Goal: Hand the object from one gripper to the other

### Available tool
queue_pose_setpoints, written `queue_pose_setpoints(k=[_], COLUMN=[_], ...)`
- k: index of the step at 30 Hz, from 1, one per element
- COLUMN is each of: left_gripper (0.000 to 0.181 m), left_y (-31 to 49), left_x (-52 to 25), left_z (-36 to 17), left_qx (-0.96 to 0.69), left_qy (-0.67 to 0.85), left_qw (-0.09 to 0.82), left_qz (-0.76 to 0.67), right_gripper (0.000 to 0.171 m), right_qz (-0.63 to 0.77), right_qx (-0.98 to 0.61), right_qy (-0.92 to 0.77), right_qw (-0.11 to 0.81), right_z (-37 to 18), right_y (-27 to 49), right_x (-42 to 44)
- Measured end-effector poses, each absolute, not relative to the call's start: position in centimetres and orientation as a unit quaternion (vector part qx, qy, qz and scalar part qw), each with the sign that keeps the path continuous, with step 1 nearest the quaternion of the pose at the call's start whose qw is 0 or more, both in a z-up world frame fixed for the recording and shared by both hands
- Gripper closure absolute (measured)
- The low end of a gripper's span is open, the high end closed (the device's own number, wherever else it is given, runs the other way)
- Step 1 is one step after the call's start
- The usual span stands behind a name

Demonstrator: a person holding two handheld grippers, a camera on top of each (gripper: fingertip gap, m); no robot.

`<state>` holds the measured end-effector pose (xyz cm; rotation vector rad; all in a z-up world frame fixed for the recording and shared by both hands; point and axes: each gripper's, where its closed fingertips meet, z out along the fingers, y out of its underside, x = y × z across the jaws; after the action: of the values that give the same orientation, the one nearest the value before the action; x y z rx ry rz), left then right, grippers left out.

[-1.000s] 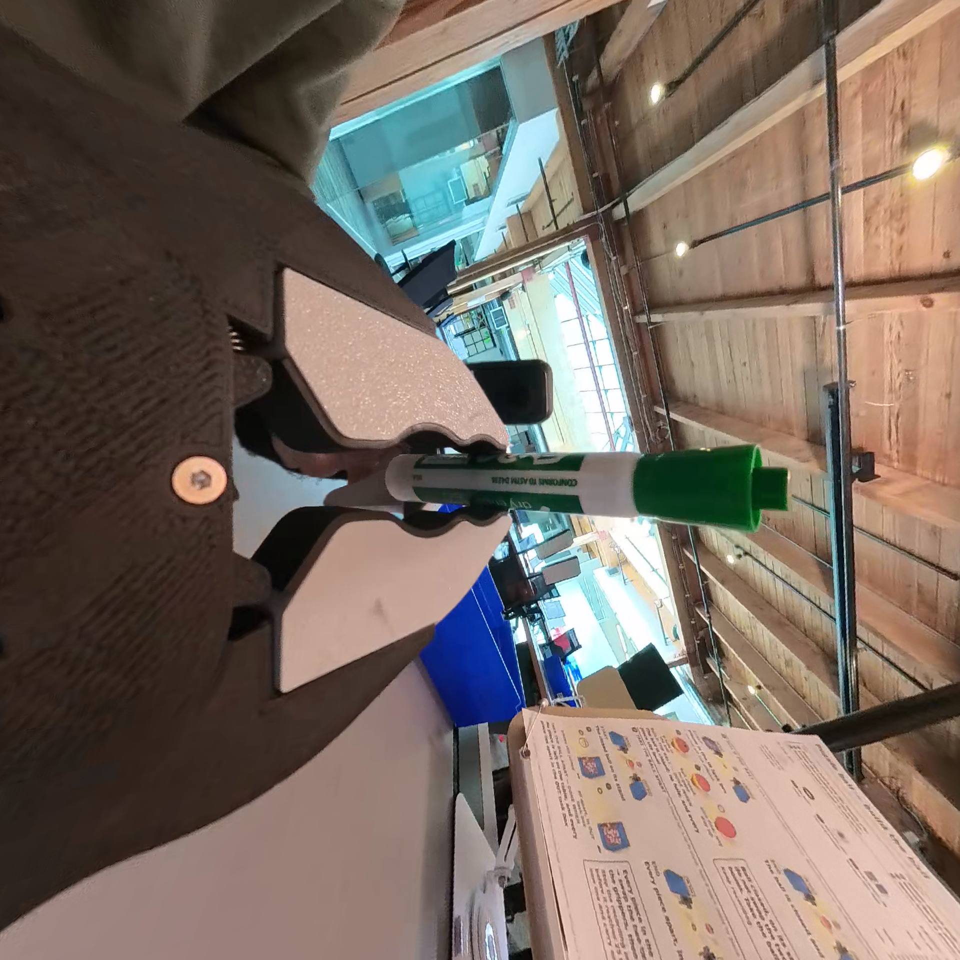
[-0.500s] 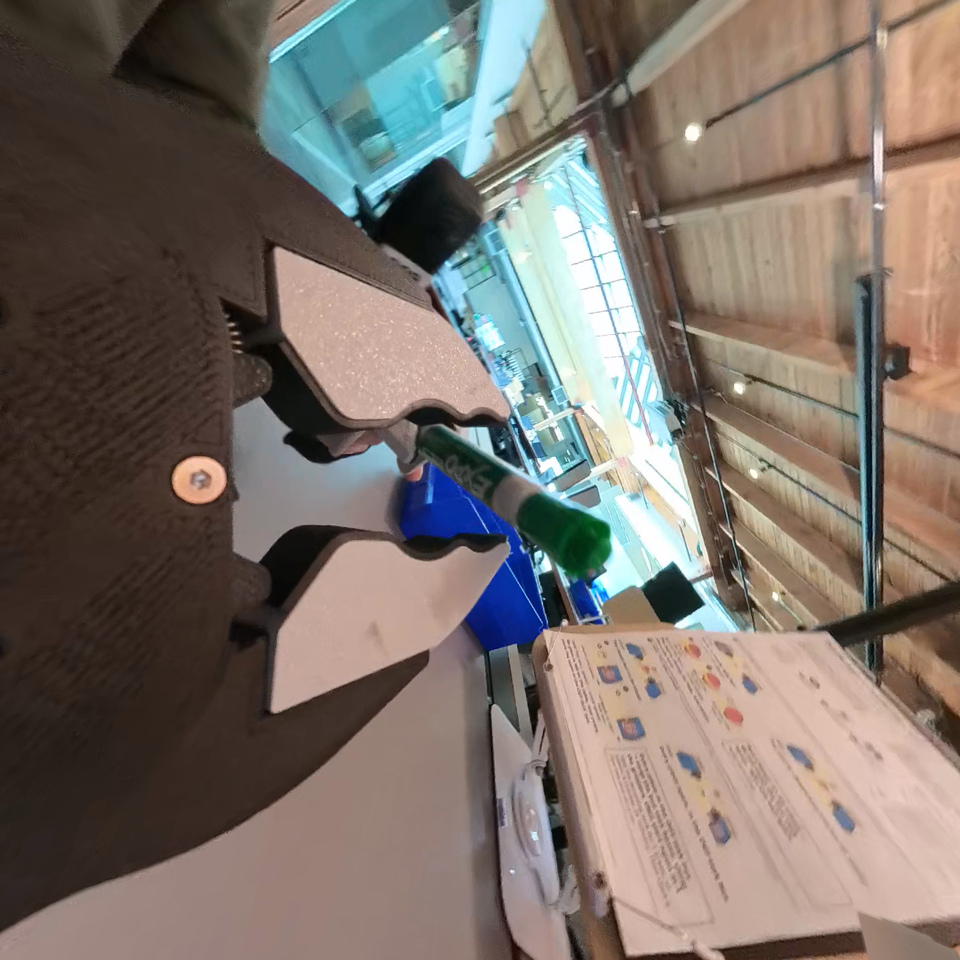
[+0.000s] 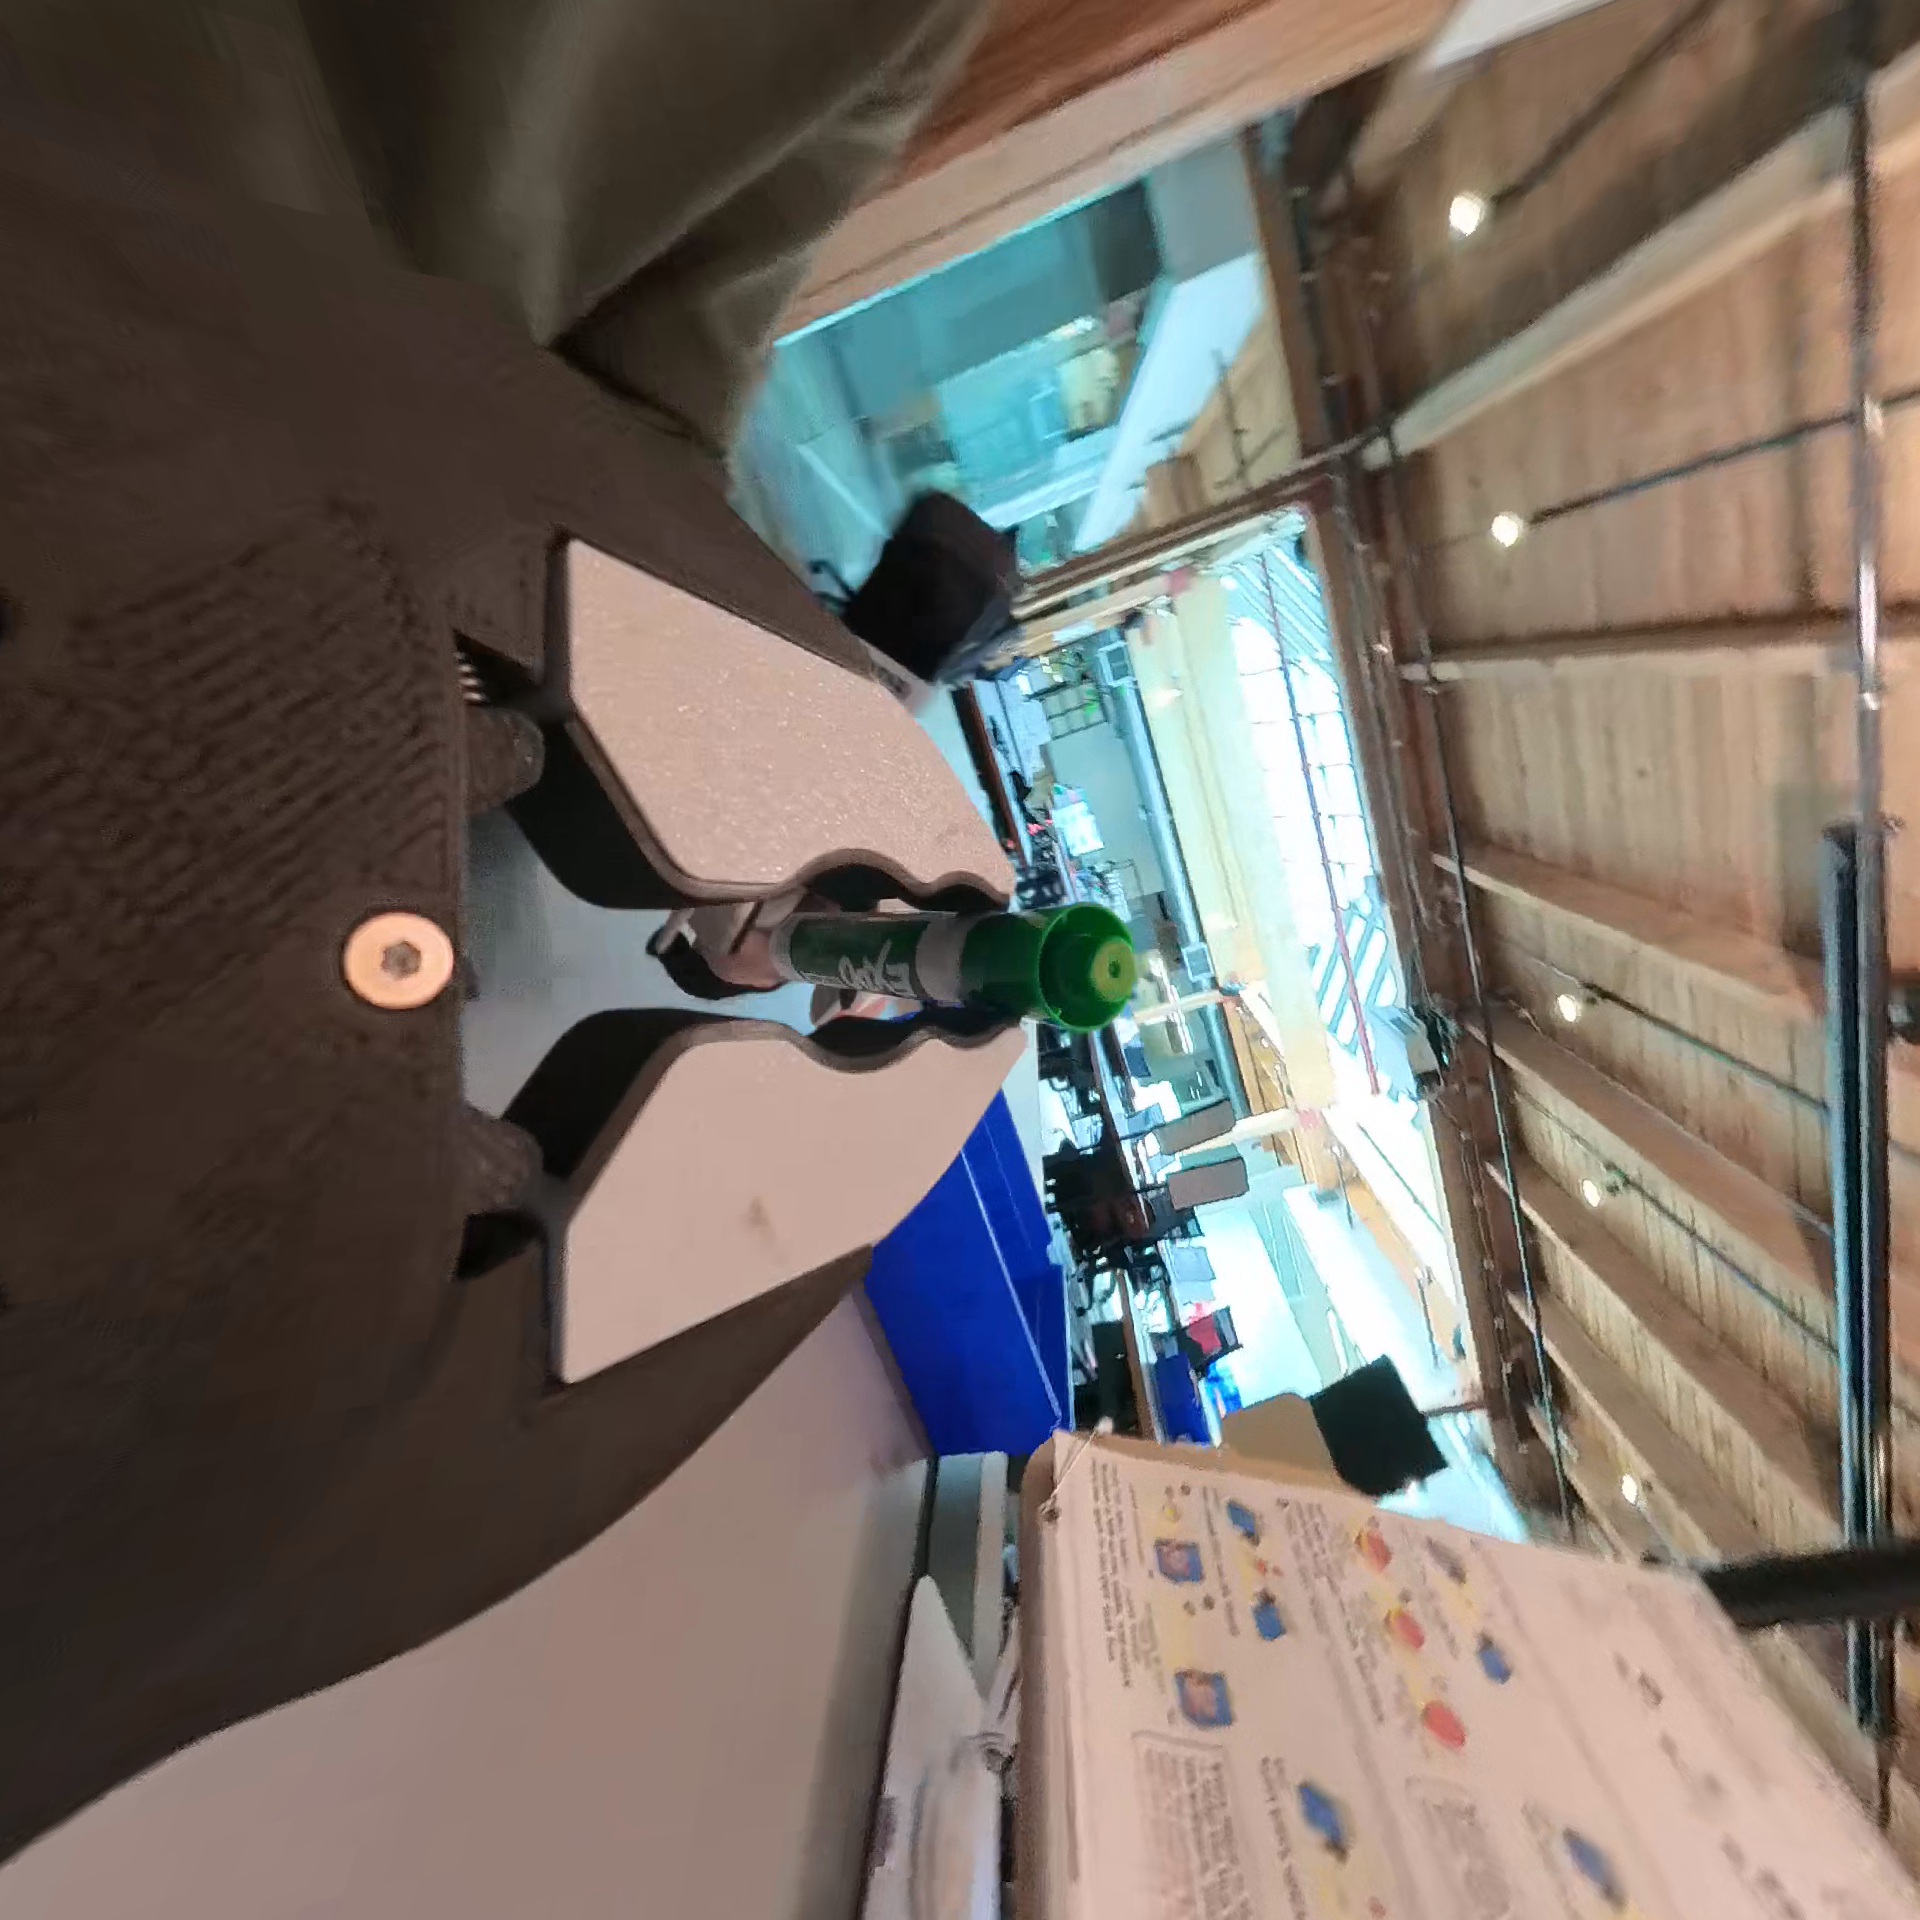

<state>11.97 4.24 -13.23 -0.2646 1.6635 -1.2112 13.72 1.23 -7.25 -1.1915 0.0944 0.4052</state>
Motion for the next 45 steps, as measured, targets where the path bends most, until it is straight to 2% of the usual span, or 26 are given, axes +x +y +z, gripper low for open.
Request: queue_pose_setpoints(k=[4,6,8,12,14,16,21,23,26,28,31,33,34,35,39,41,43,45], left_gripper=[0.132,0.126,0.136,0.137,0.139,0.159,0.161,0.161,0.162,0.161,0.162,0.162,0.162,0.162,0.162,0.161,0.158,0.147], left_y=[2.3,2.0,1.9,1.3,0.8,0.5,0.6,1.1,3.3,6.0,8.6,8.8,8.6,8.4,8.1,7.4,5.5,4.0], left_x=[9.8,9.0,8.7,8.5,8.3,8.2,8.3,8.9,11.6,13.7,14.7,14.8,14.7,14.7,14.7,14.6,13.7,12.0], left_z=[-14.1,-14.7,-15.2,-16.1,-16.5,-16.4,-16.4,-16.5,-16.0,-15.7,-14.4,-14.6,-14.5,-14.6,-14.9,-15.4,-16.3,-16.5], left_qx=[-0.167,-0.188,-0.195,-0.197,-0.188,-0.170,-0.162,-0.165,-0.205,-0.238,-0.209,-0.192,-0.185,-0.181,-0.180,-0.177,-0.174,-0.192], left_qy=[0.725,0.735,0.738,0.746,0.753,0.755,0.760,0.764,0.753,0.737,0.699,0.691,0.682,0.679,0.681,0.698,0.734,0.747], left_qw=[0.237,0.150,0.114,0.087,0.087,0.104,0.118,0.153,0.288,0.420,0.591,0.636,0.650,0.653,0.634,0.595,0.481,0.328], left_qz=[-0.625,-0.634,-0.636,-0.630,-0.624,-0.625,-0.618,-0.604,-0.555,-0.473,-0.344,-0.283,-0.279,-0.282,-0.320,-0.357,-0.447,-0.546], right_gripper=[0.153,0.153,0.153,0.153,0.153,0.153,0.153,0.153,0.151,0.133,0.125,0.131,0.145,0.152,0.153,0.153,0.154,0.154], right_qz=[0.166,0.136,0.118,0.128,0.129,0.128,0.135,0.134,0.111,0.114,0.125,0.139,0.118,0.097,0.102,0.112,0.118,0.123], right_qx=[-0.593,-0.615,-0.628,-0.625,-0.627,-0.636,-0.632,-0.639,-0.651,-0.643,-0.616,-0.619,-0.635,-0.643,-0.654,-0.659,-0.664,-0.669], right_qy=[-0.066,-0.115,-0.154,-0.180,-0.187,-0.193,-0.186,-0.164,-0.068,0.010,0.100,0.102,0.116,0.121,0.100,0.075,0.031,-0.030], right_qw=[0.785,0.768,0.753,0.749,0.745,0.736,0.740,0.739,0.748,0.757,0.771,0.766,0.755,0.750,0.743,0.740,0.738,0.733], right_z=[-7.7,-8.6,-9.3,-9.5,-9.9,-10.3,-10.3,-10.5,-10.5,-10.4,-10.1,-10.1,-10.7,-11.0,-11.0,-11.1,-11.1,-11.3], right_y=[0.2,0.0,-0.1,0.3,0.6,0.8,0.7,1.0,1.9,2.5,3.8,4.7,5.1,5.2,5.1,4.9,4.3,3.5], right_x=[11.4,10.5,9.6,8.4,8.0,7.9,8.1,8.6,11.3,13.1,14.3,13.3,13.6,13.9,13.6,13.3,12.7,11.6])
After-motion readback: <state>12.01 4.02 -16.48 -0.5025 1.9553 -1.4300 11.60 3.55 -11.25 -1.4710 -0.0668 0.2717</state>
